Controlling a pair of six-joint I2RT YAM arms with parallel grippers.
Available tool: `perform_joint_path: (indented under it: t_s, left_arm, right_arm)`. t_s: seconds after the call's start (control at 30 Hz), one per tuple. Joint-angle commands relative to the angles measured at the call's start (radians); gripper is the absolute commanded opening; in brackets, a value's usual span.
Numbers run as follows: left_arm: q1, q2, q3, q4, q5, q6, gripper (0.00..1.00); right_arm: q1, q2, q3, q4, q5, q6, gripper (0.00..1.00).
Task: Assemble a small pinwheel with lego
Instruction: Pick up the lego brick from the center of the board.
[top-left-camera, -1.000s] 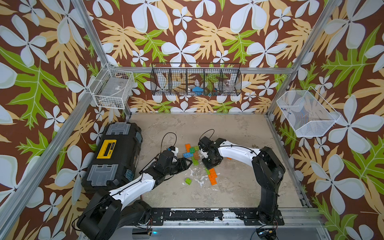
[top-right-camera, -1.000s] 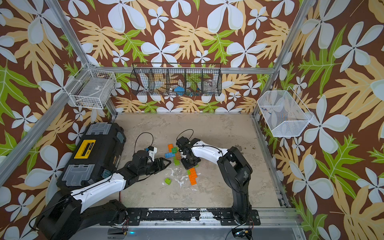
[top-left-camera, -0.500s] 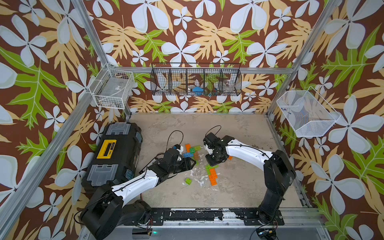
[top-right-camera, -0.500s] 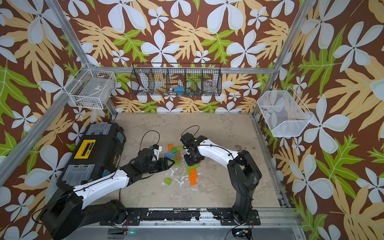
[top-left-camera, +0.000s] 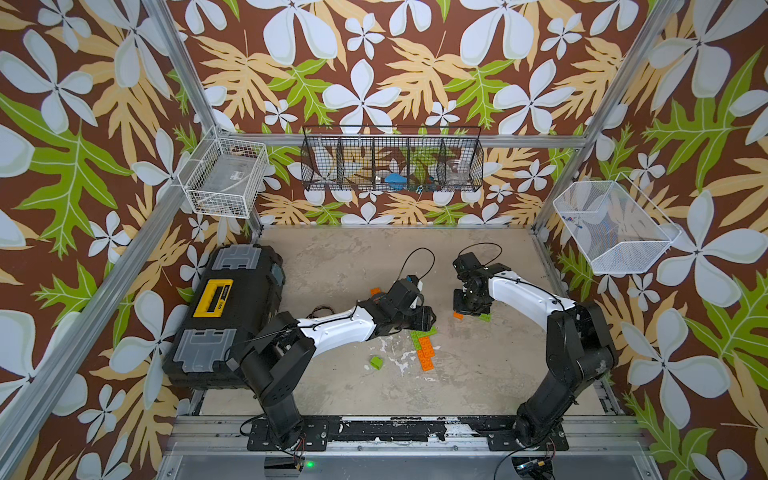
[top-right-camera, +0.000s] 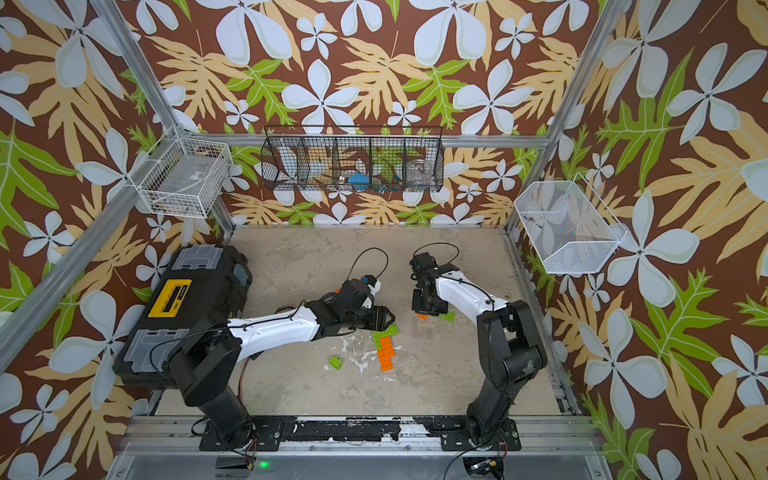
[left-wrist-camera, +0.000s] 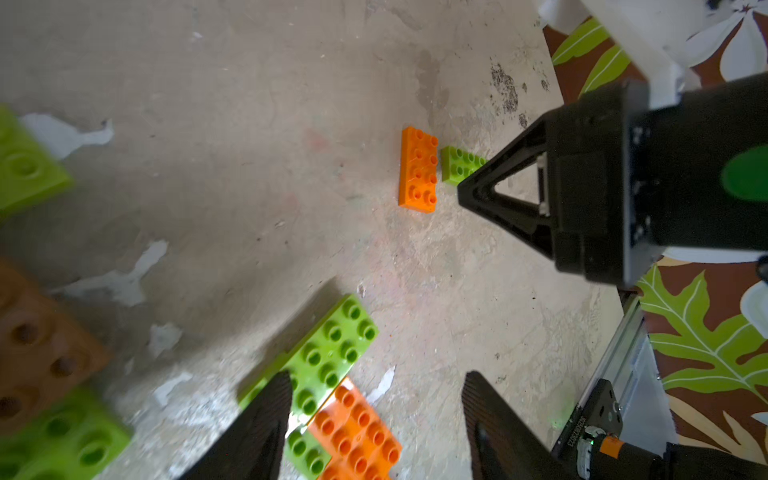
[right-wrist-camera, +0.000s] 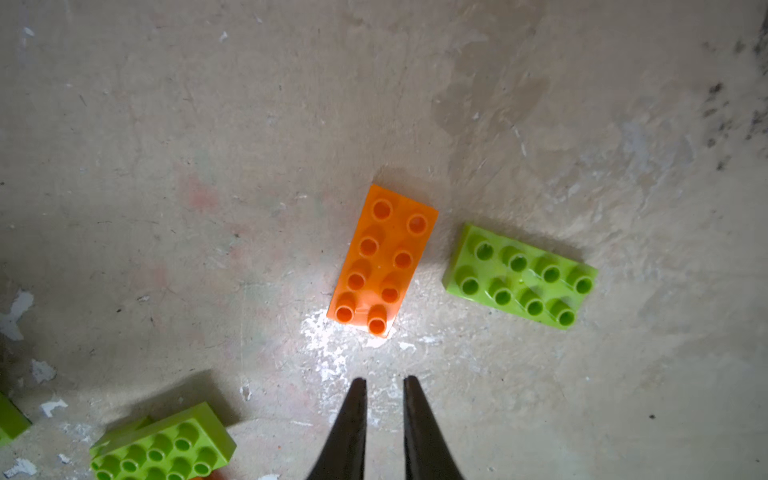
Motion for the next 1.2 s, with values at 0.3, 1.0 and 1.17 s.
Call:
perform_joint_path:
  t_s: [0.3, 1.0, 1.17]
  left_arm:
    - [-0.014, 0.045, 0.050, -0.049, -0.015, 0.055, 0.67]
    - [-0.014, 0.050, 0.049, -0.050, -0.011, 0.058, 0.67]
    - [-0.014, 0.051, 0.050, -0.049, -0.011, 0.058, 0.67]
  right_arm:
    - [-0.015, 0.052, -0.004, 0.054, 0.003, 0.106, 0.19]
    - [-0.025, 0.123, 0.009, 0.064, 0.016, 0.109, 0.16]
    - [-0.026, 0.136, 0.007, 0.063, 0.017, 0.101, 0.14]
